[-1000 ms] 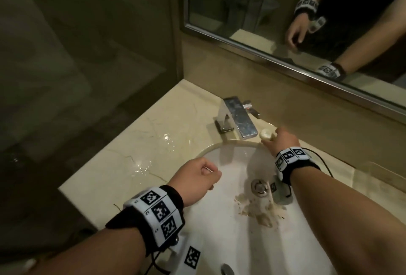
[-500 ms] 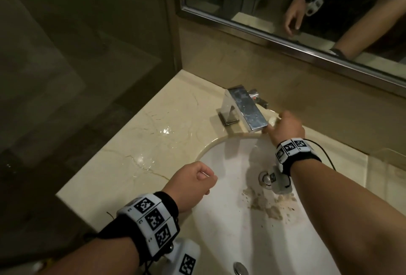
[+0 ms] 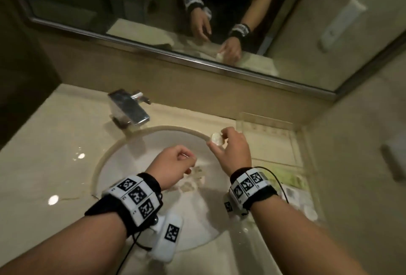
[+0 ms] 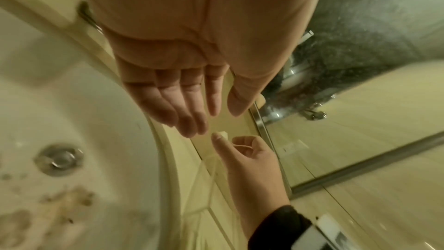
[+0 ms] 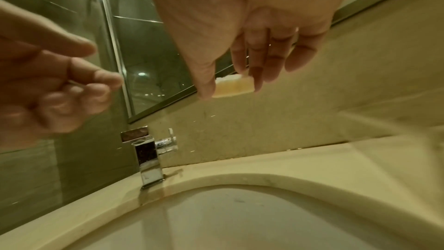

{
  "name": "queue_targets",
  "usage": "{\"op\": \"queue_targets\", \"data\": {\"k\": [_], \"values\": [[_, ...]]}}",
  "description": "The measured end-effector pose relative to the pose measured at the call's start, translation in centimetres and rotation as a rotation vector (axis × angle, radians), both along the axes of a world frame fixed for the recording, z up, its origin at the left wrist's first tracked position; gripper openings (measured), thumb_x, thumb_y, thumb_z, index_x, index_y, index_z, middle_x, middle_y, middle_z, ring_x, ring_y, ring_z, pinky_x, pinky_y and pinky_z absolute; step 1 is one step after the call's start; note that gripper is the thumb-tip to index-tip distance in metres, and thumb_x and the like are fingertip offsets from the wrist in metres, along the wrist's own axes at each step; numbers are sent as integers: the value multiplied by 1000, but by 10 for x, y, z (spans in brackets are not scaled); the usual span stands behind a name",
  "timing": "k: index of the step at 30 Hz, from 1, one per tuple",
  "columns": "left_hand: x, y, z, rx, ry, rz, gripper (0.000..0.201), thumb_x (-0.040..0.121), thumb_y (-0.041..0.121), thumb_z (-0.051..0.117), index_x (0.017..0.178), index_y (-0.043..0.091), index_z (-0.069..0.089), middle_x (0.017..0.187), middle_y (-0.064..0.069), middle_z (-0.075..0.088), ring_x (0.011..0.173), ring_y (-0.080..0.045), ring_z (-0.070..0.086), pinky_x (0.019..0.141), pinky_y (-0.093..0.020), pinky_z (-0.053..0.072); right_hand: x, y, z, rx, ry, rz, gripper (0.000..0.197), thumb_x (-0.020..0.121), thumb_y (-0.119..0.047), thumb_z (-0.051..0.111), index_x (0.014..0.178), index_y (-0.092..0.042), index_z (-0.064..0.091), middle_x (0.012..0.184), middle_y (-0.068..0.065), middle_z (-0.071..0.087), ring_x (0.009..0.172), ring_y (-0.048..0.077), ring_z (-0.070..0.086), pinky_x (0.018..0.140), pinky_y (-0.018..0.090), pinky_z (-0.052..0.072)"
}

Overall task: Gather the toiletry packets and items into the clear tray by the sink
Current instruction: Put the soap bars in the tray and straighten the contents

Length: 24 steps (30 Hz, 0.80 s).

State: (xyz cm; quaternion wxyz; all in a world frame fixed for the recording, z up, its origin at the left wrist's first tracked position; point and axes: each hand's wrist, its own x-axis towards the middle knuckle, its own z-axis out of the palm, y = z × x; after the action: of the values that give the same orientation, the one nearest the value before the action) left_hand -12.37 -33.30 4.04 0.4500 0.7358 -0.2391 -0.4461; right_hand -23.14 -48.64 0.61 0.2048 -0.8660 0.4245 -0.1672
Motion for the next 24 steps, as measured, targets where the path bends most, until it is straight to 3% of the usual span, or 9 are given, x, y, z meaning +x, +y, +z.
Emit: {"op": "queue_targets", "data": {"k": [6, 12, 16, 24], "values": [[-79, -50, 9, -31, 48, -167, 6, 92, 23, 60, 92, 17, 61, 100, -9, 71, 81, -16, 66, 72, -29, 51, -126, -19, 1, -5, 96, -178, 34, 79, -47, 70, 90, -20, 52, 85, -4, 57, 83, 17, 48, 72, 31, 44], [-130, -77, 1, -15, 38, -266, 5, 91, 23, 61, 91, 17, 62, 96, -7, 72, 74, -13, 66, 69, -29, 50, -228, -49, -13, 61, 205, -418, 33, 81, -45, 69, 92, -18, 55, 89, -3, 60, 83, 18, 57, 69, 28, 44], [-150, -88, 0, -9, 10, -283, 9, 91, 23, 60, 95, 15, 62, 95, -4, 72, 77, -14, 67, 72, -31, 52, -254, -71, -27, 138, 256, -485, 33, 80, -44, 70, 94, -18, 54, 91, 0, 63, 82, 20, 60, 73, 37, 55], [-157, -89, 3, 0, -30, -212, 7, 92, 23, 60, 92, 16, 62, 94, -5, 72, 80, -17, 67, 71, -30, 51, -246, -104, -51, 188, 255, -494, 30, 80, -37, 73, 84, -22, 48, 77, -2, 59, 69, 19, 62, 64, 39, 59]]}}
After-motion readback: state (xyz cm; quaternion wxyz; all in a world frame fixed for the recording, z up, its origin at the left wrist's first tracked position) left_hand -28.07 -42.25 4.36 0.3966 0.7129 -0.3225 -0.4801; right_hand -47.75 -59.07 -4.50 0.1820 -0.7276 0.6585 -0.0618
